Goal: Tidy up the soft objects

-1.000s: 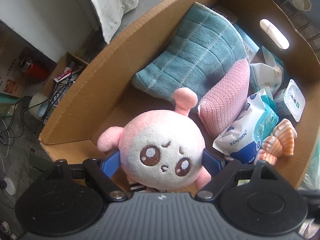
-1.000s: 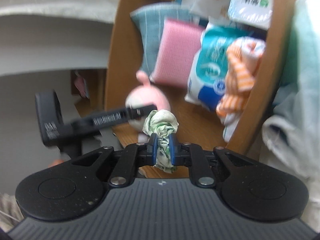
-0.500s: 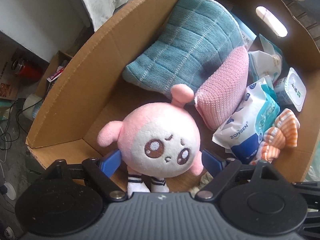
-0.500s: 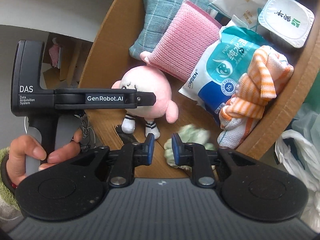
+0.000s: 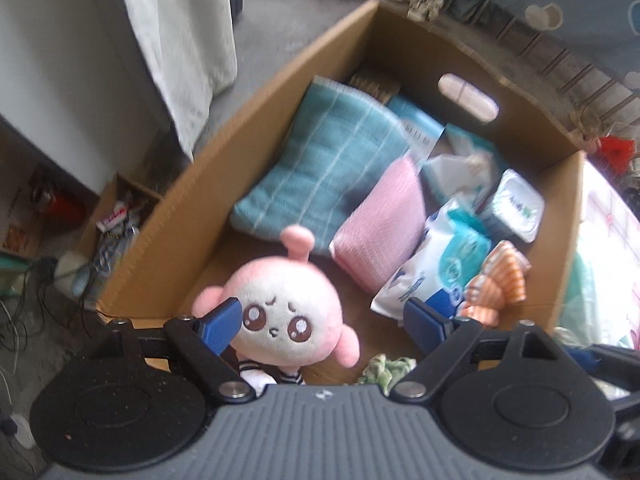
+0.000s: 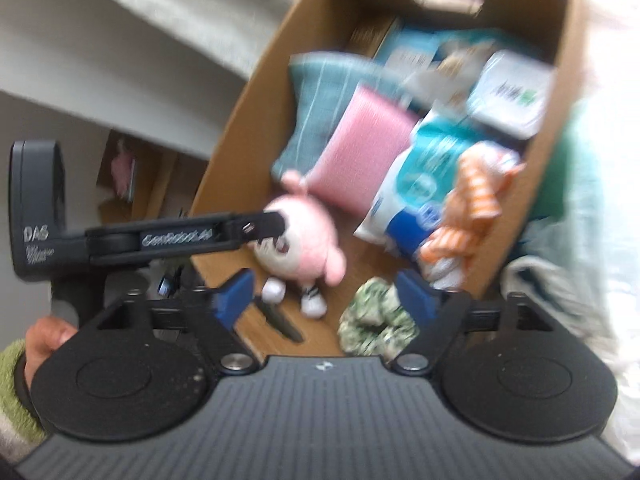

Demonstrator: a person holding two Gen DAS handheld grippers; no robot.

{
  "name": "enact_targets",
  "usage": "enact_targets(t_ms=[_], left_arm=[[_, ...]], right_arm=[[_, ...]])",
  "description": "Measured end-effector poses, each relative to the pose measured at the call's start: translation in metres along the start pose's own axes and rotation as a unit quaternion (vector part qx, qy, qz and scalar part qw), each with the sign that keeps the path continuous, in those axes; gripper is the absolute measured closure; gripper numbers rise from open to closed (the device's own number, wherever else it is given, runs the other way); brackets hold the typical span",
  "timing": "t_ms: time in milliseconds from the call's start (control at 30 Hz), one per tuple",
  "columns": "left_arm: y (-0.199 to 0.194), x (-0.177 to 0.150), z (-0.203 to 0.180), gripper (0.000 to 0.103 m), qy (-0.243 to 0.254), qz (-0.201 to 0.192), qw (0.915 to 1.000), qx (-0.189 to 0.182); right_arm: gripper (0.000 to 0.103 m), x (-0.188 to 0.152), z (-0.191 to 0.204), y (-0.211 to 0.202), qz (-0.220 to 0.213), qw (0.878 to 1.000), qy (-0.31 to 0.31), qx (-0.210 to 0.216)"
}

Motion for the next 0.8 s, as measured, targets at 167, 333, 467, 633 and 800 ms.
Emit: enact_targets(t_ms=[167,333,467,633,800], left_arm=[[-0.028,0.005,-0.016,0.009,0.027,-0.051,0.9982,0.017],[-0.041,0.001,-0.032,0.007,0.047,-0.069,0.9952,0.051],[-0.045,-0.006,-0.043,0.007,0.041,-0.067,0.9949,0.064],[-0.052,-0.013,-0.059,0.007,0.031,-0.063,0.9939,0.085],[-0.059,-0.016,-0.069,0.007,0.017,-0.054,0.9942,0.091]], right_arm=[[0.006,0.003,-0.013,-0.038,-0.085,0.995,-0.008,-0.056],[0.001,0.003,-0.038,-0.054,-0.136,0.98,-0.01,-0.142],[0.001,-0.001,-0.06,-0.07,-0.156,0.972,0.018,-0.174],[0.001,-0.009,-0.074,-0.101,-0.171,0.967,0.023,-0.19],[0.001,-0.022,-0.084,-0.126,-0.174,0.964,0.018,-0.2]])
Point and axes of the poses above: each gripper's, at about its wrist camera, not at the fingertips, and y roughly the way its jaws point, z to its left, x to its top, the point moved 2 cm from there along y, roughly the way its jaws point, and after that the axes turned 12 degrees about -z, right-handed, at the moved point
